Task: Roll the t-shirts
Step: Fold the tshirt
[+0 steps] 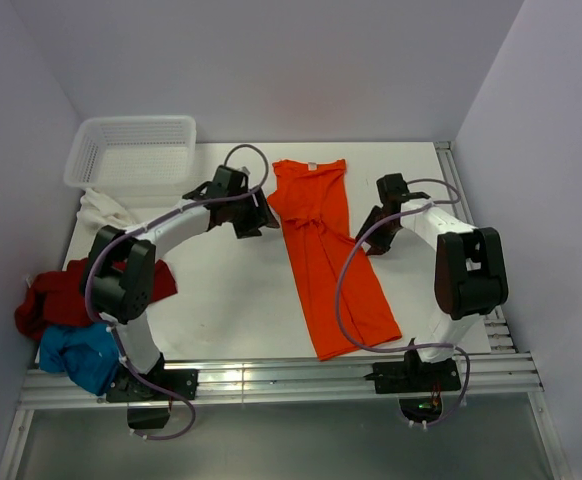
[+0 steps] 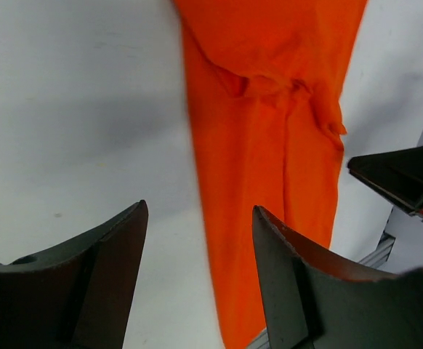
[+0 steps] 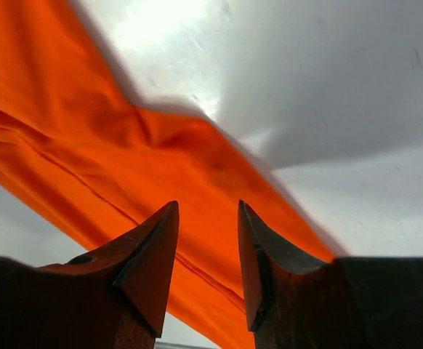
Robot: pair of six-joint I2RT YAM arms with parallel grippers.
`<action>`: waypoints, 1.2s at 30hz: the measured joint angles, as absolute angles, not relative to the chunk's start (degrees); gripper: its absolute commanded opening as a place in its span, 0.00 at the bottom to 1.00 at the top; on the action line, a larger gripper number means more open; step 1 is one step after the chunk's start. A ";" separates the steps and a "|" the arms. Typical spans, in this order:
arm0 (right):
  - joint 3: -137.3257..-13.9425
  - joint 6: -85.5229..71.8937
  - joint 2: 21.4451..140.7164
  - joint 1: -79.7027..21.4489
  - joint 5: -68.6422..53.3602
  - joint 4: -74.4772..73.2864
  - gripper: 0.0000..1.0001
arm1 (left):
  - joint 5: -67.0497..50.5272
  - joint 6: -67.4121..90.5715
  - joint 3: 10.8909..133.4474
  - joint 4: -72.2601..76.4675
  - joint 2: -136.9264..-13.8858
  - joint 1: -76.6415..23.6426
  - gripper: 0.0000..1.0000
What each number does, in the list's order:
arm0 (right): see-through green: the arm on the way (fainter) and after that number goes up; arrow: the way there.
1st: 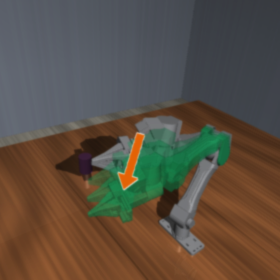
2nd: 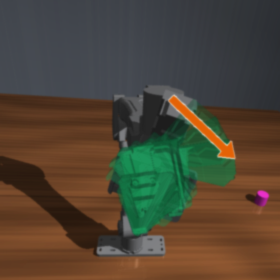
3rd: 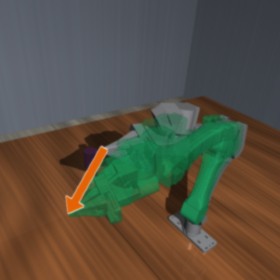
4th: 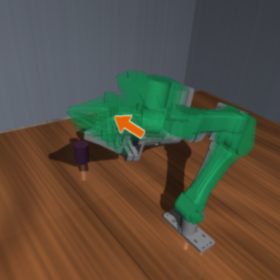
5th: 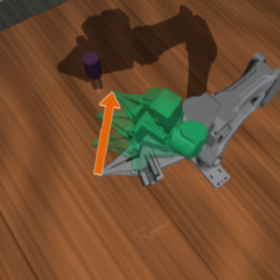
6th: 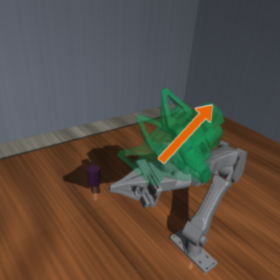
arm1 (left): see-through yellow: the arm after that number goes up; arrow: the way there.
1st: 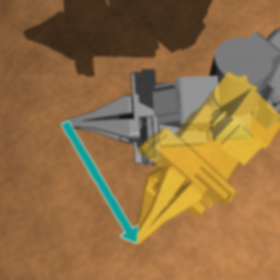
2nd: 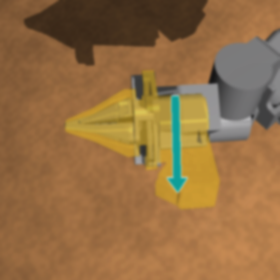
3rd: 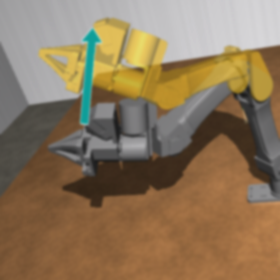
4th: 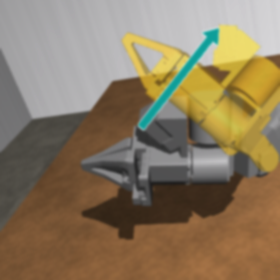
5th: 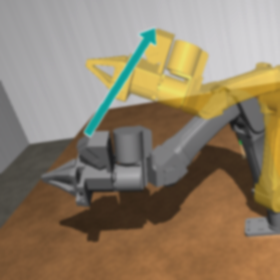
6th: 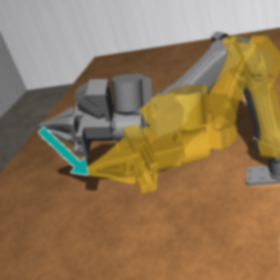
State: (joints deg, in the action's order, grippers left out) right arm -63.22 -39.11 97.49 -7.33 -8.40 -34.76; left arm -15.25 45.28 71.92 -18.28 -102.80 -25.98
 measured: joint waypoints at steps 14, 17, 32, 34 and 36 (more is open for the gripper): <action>-59.35 -38.54 94.24 -11.09 -0.64 -43.90 0.44 | -17.72 49.45 75.50 -20.64 -110.48 -33.98 0.65; -58.37 -39.35 94.45 -14.26 0.25 -44.69 0.43 | -17.58 49.45 78.98 -22.02 -113.84 -33.69 0.65; -58.48 -44.49 98.39 -32.67 0.08 -47.86 0.43 | -16.62 45.98 86.65 -27.81 -116.71 -22.24 0.66; -58.85 -45.12 98.65 -34.83 -1.21 -48.29 0.43 | -16.49 44.56 89.47 -30.00 -117.01 -19.38 0.66; -59.88 -45.60 99.07 -36.93 -2.50 -49.15 0.44 | -16.14 43.40 93.10 -31.35 -117.54 -17.56 0.66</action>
